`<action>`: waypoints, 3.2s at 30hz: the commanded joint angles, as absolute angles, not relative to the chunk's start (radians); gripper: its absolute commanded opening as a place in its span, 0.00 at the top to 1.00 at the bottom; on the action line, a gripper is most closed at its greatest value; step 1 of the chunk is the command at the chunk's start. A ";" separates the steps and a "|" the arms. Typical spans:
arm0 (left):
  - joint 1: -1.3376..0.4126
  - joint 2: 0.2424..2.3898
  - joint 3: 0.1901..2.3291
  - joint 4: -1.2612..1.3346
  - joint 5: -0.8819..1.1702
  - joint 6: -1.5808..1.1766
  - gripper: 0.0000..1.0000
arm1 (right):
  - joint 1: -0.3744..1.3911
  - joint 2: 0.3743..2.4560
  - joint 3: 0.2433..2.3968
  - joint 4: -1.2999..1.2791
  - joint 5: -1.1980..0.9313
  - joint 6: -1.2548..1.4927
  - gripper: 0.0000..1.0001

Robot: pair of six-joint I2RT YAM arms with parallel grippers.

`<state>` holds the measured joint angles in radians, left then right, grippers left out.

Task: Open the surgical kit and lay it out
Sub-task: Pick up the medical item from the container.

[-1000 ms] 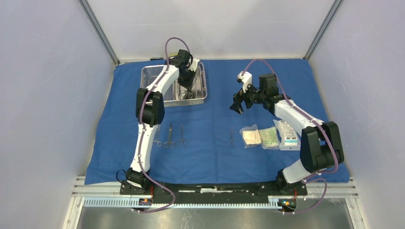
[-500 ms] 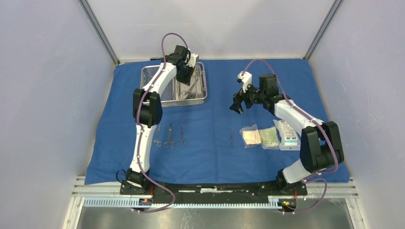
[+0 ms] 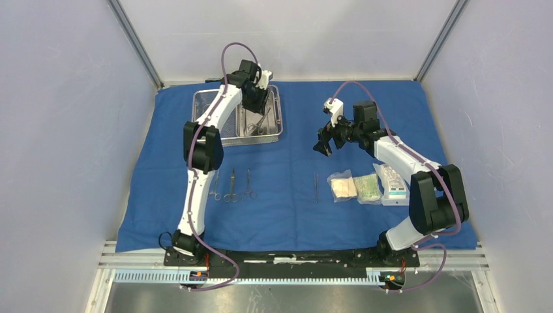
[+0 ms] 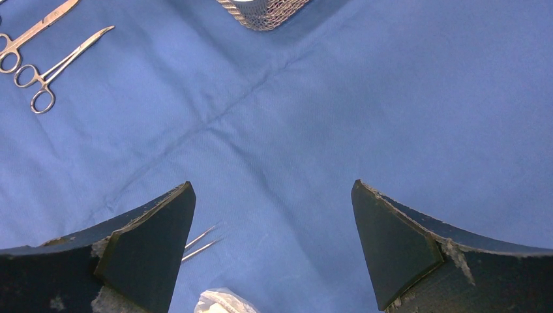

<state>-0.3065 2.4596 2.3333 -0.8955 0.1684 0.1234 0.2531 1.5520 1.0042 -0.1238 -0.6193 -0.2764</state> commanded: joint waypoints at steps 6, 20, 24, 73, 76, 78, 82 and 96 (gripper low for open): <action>-0.325 2.553 2.422 -0.896 0.177 0.095 0.50 | 0.250 1.554 1.001 -0.089 -0.634 -0.274 0.02; -0.343 2.616 2.424 -0.917 0.116 0.112 0.60 | 0.250 1.560 1.001 -0.091 -0.635 -0.275 0.02; -0.358 2.645 2.457 -0.965 0.104 0.116 0.65 | 0.250 1.558 1.002 -0.091 -0.638 -0.273 0.02; -0.329 2.348 2.271 -0.934 0.060 0.130 0.98 | 0.249 1.514 0.982 -0.072 -0.649 -0.264 0.02; -0.330 2.335 2.279 -0.935 0.059 0.135 0.98 | 0.250 1.519 0.988 -0.074 -0.649 -0.262 0.02; -0.329 2.329 2.285 -0.933 0.057 0.140 0.98 | 0.251 1.522 0.990 -0.074 -0.649 -0.261 0.02; -0.328 2.321 2.309 -0.931 0.052 0.147 0.98 | 0.252 1.524 1.003 -0.080 -0.649 -0.259 0.02; -0.327 2.176 2.252 -0.906 0.132 0.156 0.98 | 0.274 1.566 1.148 -0.068 -0.657 -0.198 0.02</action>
